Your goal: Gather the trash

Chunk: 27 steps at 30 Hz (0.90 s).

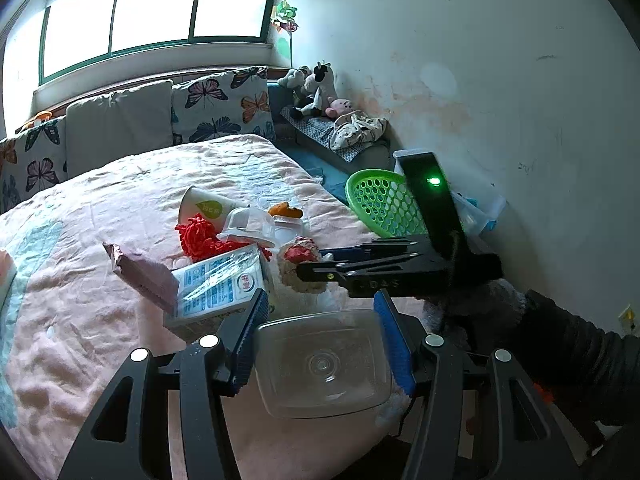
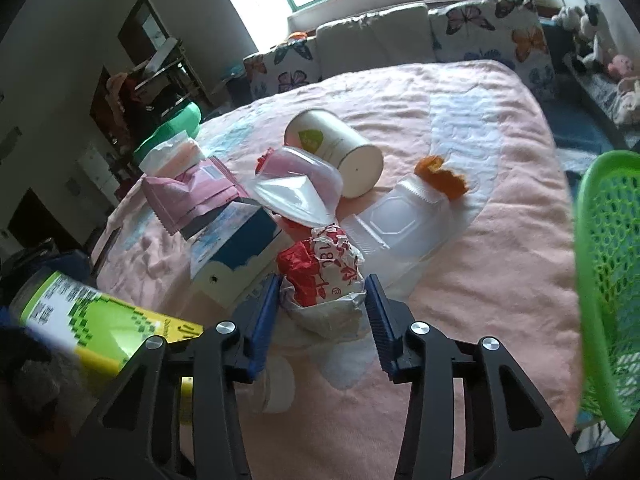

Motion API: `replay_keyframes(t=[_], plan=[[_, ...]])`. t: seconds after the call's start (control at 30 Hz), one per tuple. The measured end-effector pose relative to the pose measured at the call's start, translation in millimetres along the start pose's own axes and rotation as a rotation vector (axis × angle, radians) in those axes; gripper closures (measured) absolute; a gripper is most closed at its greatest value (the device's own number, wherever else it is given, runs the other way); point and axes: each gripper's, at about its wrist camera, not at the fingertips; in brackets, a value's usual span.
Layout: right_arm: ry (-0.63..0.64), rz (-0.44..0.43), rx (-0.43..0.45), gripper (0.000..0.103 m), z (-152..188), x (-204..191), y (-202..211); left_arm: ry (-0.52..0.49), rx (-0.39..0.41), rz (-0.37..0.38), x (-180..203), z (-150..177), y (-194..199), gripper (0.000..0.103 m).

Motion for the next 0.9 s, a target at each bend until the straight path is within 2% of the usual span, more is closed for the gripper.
replay_keyframes(t=[0.23,0.5,0.77,0.9], plan=[[-0.048,0.059,0.066,0.059,9,17,43,-0.031,0.009,0.036,12,-16,0,0.050],[-0.163,0.237,0.120,0.059,28,71,92,-0.058,0.023,0.084,28,-45,-8,0.050],[-0.302,0.417,0.128,0.059,45,139,116,-0.119,0.034,0.134,61,-96,-32,0.050],[-0.358,0.432,0.120,0.057,54,167,118,-0.162,0.045,0.145,83,-129,-51,0.050]])
Point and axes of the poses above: each gripper's, at about its wrist camera, not at the fingertips, and y roughly against the way its jaws point, x to its right, z to its underside, and after that the axes turned 7 degrees about -x, right-handed
